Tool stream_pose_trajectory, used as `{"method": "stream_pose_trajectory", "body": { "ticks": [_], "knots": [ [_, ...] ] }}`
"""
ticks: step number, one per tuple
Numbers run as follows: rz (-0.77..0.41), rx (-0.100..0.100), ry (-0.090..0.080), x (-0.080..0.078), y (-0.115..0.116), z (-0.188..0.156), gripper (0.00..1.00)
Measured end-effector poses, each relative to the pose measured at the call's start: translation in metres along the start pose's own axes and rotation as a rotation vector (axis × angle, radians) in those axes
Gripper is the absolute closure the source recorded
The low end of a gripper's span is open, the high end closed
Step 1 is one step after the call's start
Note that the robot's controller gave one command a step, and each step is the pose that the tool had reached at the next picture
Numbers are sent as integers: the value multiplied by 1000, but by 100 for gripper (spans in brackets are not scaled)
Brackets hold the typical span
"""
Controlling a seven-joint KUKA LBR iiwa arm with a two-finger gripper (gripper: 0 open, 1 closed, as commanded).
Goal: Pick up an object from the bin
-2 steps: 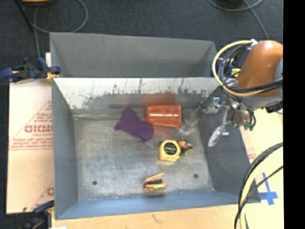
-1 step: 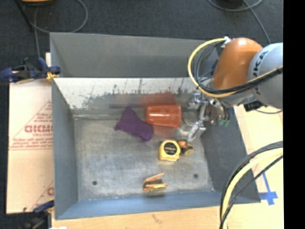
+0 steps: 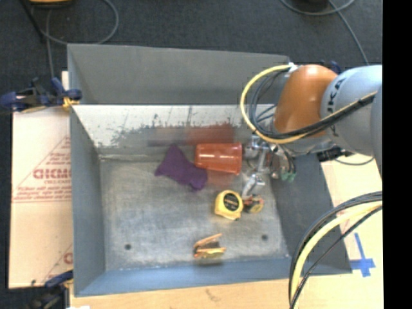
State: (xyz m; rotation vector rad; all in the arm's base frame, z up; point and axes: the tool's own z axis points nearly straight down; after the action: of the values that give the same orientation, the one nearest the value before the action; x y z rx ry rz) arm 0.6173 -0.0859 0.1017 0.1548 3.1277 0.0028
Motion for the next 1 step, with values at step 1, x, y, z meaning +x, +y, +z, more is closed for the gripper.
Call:
{"method": "stream_pose_trajectory", "body": {
  "ticks": [1],
  "knots": [
    [14, 4, 5, -3, 10, 17, 0]
  ]
}}
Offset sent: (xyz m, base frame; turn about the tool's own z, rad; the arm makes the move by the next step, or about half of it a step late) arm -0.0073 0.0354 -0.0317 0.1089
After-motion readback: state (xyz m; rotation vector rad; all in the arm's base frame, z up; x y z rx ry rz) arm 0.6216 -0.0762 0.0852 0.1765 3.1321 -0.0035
